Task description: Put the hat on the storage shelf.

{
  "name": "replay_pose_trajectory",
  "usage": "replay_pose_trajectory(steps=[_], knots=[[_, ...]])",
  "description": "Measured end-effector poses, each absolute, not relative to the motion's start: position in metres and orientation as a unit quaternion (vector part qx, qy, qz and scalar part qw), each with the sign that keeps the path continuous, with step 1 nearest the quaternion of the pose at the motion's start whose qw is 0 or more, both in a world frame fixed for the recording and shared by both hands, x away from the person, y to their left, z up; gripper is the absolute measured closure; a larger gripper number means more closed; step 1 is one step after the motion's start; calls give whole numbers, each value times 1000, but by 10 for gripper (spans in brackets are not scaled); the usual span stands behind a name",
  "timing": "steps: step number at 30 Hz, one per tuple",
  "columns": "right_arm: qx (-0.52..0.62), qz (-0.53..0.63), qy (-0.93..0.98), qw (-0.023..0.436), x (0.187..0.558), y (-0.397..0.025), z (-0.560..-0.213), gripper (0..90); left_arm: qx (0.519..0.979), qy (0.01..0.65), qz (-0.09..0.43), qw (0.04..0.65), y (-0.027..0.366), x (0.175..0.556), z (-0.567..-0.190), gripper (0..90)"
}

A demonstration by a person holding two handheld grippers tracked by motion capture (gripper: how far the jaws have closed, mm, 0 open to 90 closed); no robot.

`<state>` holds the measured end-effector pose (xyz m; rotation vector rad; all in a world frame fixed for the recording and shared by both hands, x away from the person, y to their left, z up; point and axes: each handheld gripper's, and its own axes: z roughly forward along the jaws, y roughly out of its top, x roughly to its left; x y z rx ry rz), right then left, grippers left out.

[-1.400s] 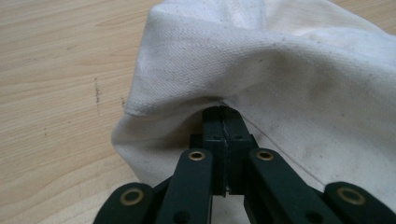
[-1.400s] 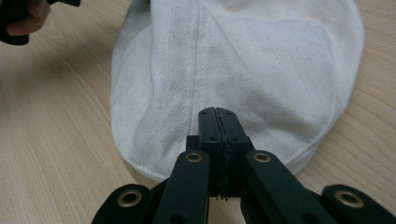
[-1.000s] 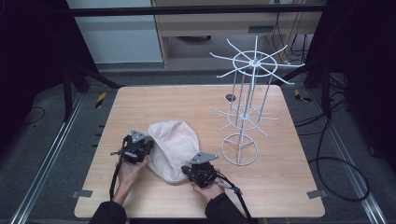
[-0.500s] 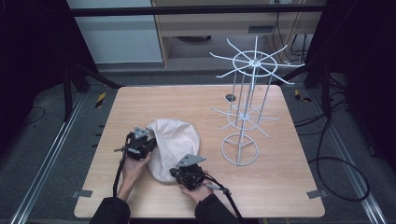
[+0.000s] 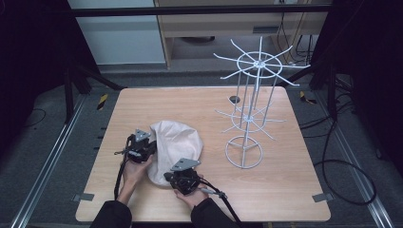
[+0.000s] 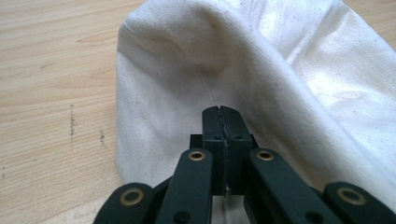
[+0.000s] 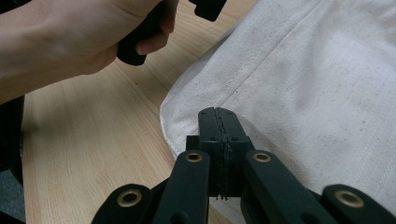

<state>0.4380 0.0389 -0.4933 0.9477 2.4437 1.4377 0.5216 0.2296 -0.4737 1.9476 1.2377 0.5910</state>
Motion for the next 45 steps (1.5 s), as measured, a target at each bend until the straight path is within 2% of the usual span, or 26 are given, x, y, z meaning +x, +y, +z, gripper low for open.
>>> replay_pose_trajectory(steps=[4,7,12,13,20,21,23,35,45], knots=[[315,482,814,77,438,40,-492,898,762,478,235,369,231,519,-471,894],[310,496,806,93,437,33,-484,864,747,494,238,376,238,515,-464,868],[312,501,799,115,436,17,-472,821,739,499,237,386,249,507,-452,781],[318,501,795,126,438,6,-464,761,736,498,237,393,255,499,-445,757],[340,480,792,163,440,-39,-448,636,728,497,234,410,273,475,-427,634],[350,473,790,173,438,-58,-445,582,726,495,235,414,275,470,-424,616],[359,466,789,178,435,-74,-444,543,728,490,237,417,276,462,-417,590],[433,447,748,231,420,-169,-440,412,748,461,241,411,246,460,-399,435],[464,425,737,245,413,-206,-451,394,759,471,236,383,221,479,-397,404]])
